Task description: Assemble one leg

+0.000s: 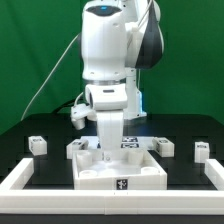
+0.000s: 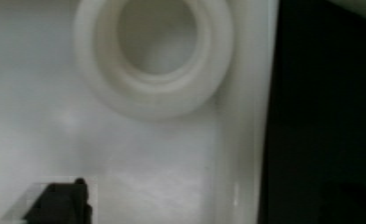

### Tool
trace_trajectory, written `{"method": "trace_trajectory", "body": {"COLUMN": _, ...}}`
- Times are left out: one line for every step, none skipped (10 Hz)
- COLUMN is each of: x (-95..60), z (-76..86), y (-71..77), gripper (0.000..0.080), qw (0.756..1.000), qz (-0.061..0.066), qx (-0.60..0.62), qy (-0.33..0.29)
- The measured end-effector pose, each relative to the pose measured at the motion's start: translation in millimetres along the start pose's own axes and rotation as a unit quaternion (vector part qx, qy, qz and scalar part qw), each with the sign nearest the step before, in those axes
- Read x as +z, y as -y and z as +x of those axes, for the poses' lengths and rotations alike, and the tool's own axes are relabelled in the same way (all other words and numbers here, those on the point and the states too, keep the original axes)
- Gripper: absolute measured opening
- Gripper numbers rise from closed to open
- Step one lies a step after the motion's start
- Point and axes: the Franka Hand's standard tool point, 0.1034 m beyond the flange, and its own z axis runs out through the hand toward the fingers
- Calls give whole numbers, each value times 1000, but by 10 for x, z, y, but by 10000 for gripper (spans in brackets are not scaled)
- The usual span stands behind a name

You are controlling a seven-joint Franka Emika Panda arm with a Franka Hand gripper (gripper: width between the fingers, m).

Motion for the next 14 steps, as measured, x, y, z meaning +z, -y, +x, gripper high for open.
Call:
{"method": "trace_trajectory", "body": {"x": 14, "z": -5, "y": 7, "gripper": 650, "qw": 1000, "qz": 1, "qx": 1, "qy": -1}}
{"method": "trace_trajectory", "body": {"x": 15, "z": -3, "y": 7, "gripper": 650, "qw": 1000, "qz": 1, "qx": 0, "qy": 0}}
{"method": "trace_trajectory", "body": {"x": 15, "z": -4, "y": 8, "gripper": 650, "qw": 1000, "qz": 1, "qx": 1, "qy": 0}}
{"method": "trace_trajectory", "body": {"x": 15, "z": -8, "y": 9, "gripper": 536, "qw": 1000, "qz": 1, "qx": 2, "qy": 0}}
{"method": "trace_trajectory", "body": {"x": 15, "z": -9, "y": 9, "gripper": 400, "qw": 1000, "qz": 2, "qx": 2, "qy": 0}}
{"method": "trace_trajectory", "body": {"x": 16, "z": -11, "y": 10, "gripper": 400, "qw": 1000, "qz": 2, "qx": 2, "qy": 0}}
{"method": "trace_trajectory", "body": {"x": 16, "z": -12, "y": 11, "gripper": 163, "qw": 1000, "qz": 2, "qx": 2, "qy": 0}}
{"method": "trace_trajectory", "body": {"x": 16, "z": -14, "y": 12, "gripper": 163, "qw": 1000, "qz": 2, "qx": 2, "qy": 0}}
{"method": "trace_trajectory", "body": {"x": 7, "z": -16, "y": 1, "gripper": 60, "qw": 1000, "qz": 0, "qx": 2, "qy": 1}}
{"method": "trace_trajectory", "body": {"x": 3, "z": -18, "y": -9, "gripper": 61, "qw": 1000, "qz": -3, "qx": 2, "qy": 1}}
{"method": "trace_trajectory", "body": {"x": 2, "z": -18, "y": -11, "gripper": 61, "qw": 1000, "qz": -3, "qx": 2, "qy": 1}}
{"method": "trace_trajectory", "body": {"x": 1, "z": -19, "y": -12, "gripper": 61, "qw": 1000, "qz": -4, "qx": 2, "qy": 1}}
{"method": "trace_trajectory", "body": {"x": 1, "z": -19, "y": -13, "gripper": 61, "qw": 1000, "qz": -4, "qx": 2, "qy": 1}}
{"method": "trace_trajectory", "body": {"x": 1, "z": -18, "y": -13, "gripper": 61, "qw": 1000, "qz": -4, "qx": 2, "qy": 1}}
